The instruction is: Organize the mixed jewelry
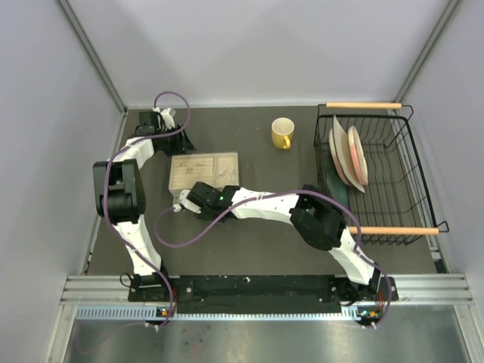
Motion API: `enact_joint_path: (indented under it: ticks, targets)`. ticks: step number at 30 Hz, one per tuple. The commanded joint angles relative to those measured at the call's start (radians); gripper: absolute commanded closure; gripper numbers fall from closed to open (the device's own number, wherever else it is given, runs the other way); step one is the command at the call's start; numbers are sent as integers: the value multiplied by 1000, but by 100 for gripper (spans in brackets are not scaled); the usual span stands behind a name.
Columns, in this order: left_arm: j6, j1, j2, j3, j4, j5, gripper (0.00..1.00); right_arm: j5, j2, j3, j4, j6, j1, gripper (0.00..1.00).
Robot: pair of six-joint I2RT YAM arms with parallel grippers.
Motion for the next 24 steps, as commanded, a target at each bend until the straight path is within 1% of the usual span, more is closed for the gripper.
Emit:
enact_joint_path:
  ticks: [1, 11, 19, 24]
  targets:
    - [23, -12, 27, -16, -45, -22, 47, 98, 8, -8, 93, -4, 1, 66]
    - [24, -12, 30, -13, -42, -22, 47, 230, 31, -13, 176, -21, 2, 66]
    - [20, -12, 37, -8, -43, -17, 47, 259, 50, -2, 205, -15, 2, 66]
    - [21, -12, 31, -7, -43, -19, 47, 245, 18, -25, 196, -4, 4, 65]
